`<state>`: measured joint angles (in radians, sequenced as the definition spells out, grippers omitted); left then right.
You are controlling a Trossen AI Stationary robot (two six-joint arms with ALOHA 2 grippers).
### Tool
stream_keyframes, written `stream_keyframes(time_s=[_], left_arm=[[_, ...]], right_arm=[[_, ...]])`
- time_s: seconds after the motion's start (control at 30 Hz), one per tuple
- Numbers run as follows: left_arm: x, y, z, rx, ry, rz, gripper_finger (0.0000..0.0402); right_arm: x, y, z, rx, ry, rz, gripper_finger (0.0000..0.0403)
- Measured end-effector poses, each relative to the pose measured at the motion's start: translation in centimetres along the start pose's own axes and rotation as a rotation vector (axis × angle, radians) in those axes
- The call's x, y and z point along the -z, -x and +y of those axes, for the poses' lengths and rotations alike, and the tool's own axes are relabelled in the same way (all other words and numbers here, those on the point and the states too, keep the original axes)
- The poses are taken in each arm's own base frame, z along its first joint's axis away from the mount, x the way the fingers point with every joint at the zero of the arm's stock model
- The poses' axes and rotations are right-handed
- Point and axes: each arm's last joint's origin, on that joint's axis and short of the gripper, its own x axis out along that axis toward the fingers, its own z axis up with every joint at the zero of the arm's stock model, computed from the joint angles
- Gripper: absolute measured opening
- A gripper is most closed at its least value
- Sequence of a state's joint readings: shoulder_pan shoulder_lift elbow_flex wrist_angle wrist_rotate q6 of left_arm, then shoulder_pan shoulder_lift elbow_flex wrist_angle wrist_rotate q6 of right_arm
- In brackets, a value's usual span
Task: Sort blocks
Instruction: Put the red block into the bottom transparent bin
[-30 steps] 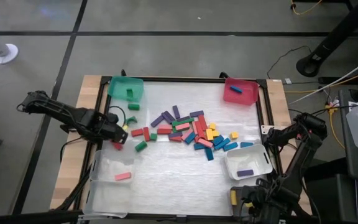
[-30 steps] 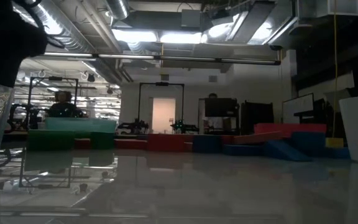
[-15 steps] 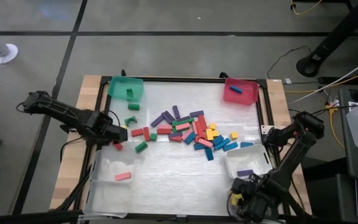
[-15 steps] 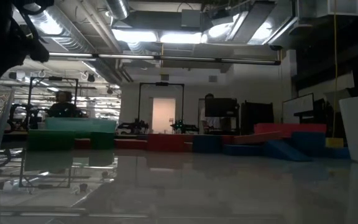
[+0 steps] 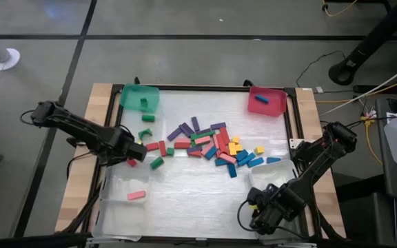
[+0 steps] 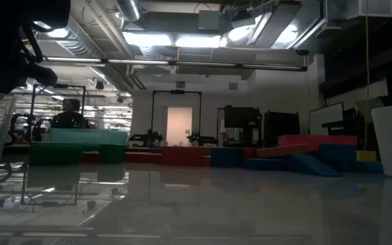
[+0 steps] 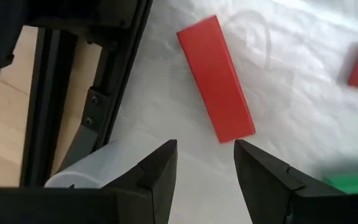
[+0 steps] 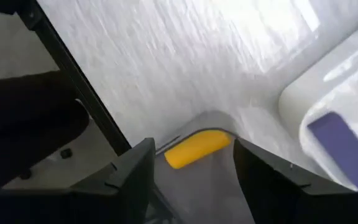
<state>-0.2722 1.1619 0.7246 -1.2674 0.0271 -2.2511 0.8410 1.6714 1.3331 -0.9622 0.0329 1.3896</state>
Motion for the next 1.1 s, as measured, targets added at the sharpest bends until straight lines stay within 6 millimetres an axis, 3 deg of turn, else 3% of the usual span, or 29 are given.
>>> stream_keyframes(time_s=[0.53,0.87,1.1], left_arm=[[2.0,-2.7,-2.8,-0.021,0.047,-0.073,0.0147],[2.2,-4.0,-3.1,-0.078,0.084,-0.138,0.0147],[1.7,-6.1,-2.6,-0.070,0.113,-0.114,0.0147]], right_arm=[[0.4,0.4,-2.6,0.283,0.033,-0.008,0.0216],[0.4,0.4,-2.8,0.297,0.031,0.002,0.0216],[0.4,0.4,-2.8,0.297,0.030,0.002,0.0216]])
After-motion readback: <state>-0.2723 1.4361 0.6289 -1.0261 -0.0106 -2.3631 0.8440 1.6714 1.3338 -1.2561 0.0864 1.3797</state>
